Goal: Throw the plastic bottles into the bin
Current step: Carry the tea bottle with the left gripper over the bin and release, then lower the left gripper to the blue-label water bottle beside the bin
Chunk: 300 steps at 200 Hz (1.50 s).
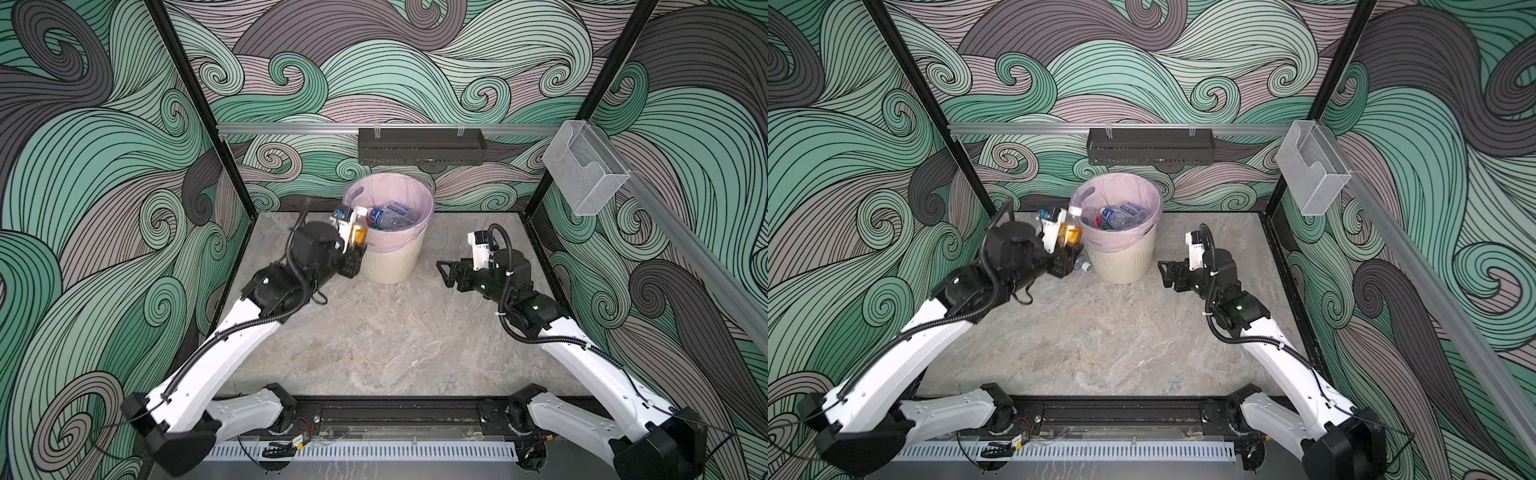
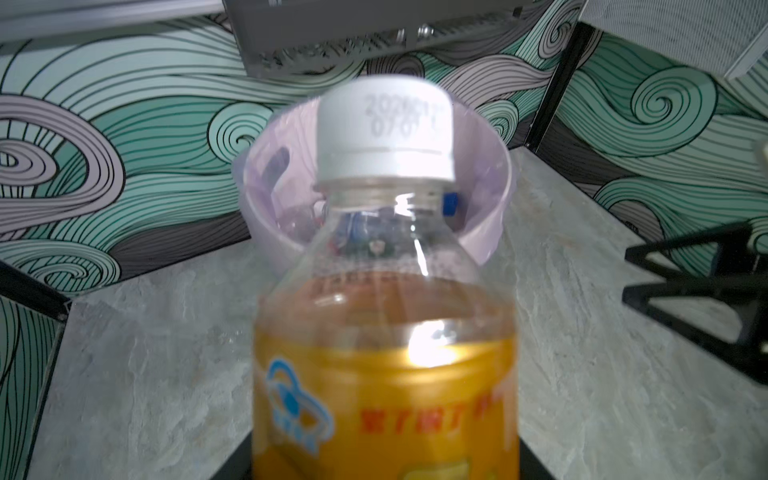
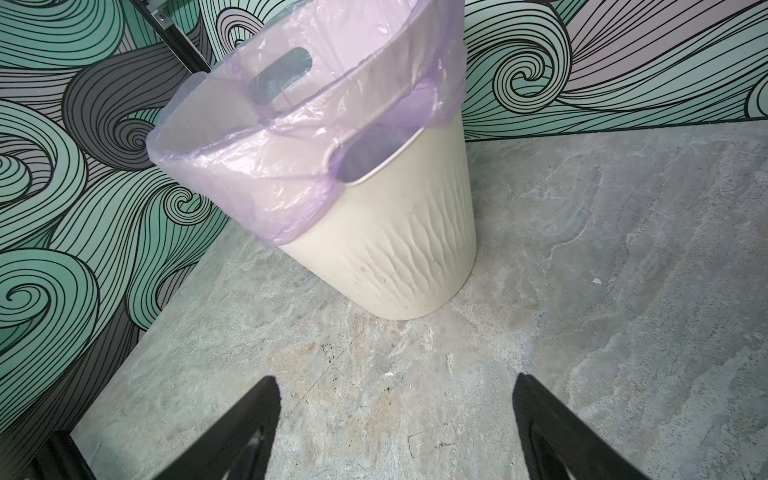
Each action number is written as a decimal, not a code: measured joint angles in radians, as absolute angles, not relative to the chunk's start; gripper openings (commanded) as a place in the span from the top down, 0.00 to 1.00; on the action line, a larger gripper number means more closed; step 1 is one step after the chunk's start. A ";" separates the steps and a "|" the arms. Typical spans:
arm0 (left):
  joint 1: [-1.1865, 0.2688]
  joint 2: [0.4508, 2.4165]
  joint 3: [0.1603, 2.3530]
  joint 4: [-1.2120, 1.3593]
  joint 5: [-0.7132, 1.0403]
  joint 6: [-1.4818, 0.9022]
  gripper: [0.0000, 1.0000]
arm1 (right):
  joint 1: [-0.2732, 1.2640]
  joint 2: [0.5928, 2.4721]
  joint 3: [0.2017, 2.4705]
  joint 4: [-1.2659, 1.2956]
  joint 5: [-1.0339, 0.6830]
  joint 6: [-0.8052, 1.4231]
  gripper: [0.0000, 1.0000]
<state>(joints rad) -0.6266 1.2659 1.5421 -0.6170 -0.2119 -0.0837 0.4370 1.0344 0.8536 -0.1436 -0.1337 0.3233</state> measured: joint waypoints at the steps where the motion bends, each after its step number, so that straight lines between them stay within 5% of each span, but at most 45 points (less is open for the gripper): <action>1: -0.625 1.276 1.558 -0.621 -0.211 -0.083 0.41 | 0.437 1.034 0.854 -0.144 -0.134 0.323 0.13; 29: -0.575 1.626 2.030 -0.664 -0.152 -0.054 0.17 | 0.437 1.023 0.870 -0.159 -0.136 0.326 0.12; 55: -0.537 1.803 2.212 -0.763 -0.126 -0.025 0.09 | 0.437 0.961 0.871 -0.196 -0.133 0.320 0.10; 71: -0.521 1.793 2.139 -0.787 -0.122 -0.004 0.01 | 0.435 0.917 0.869 -0.215 -0.126 0.313 0.10; 107: -0.492 1.554 1.785 -0.735 -0.104 0.015 0.01 | 0.427 0.881 0.838 -0.228 -0.113 0.305 0.10; 169: -0.393 1.227 1.537 -0.719 -0.197 -0.065 0.01 | 0.427 0.983 0.836 -0.212 -0.137 0.311 0.10; 300: -0.273 1.329 1.261 -0.566 -0.318 -0.567 0.01 | 0.427 0.966 0.836 -0.199 -0.150 0.323 0.11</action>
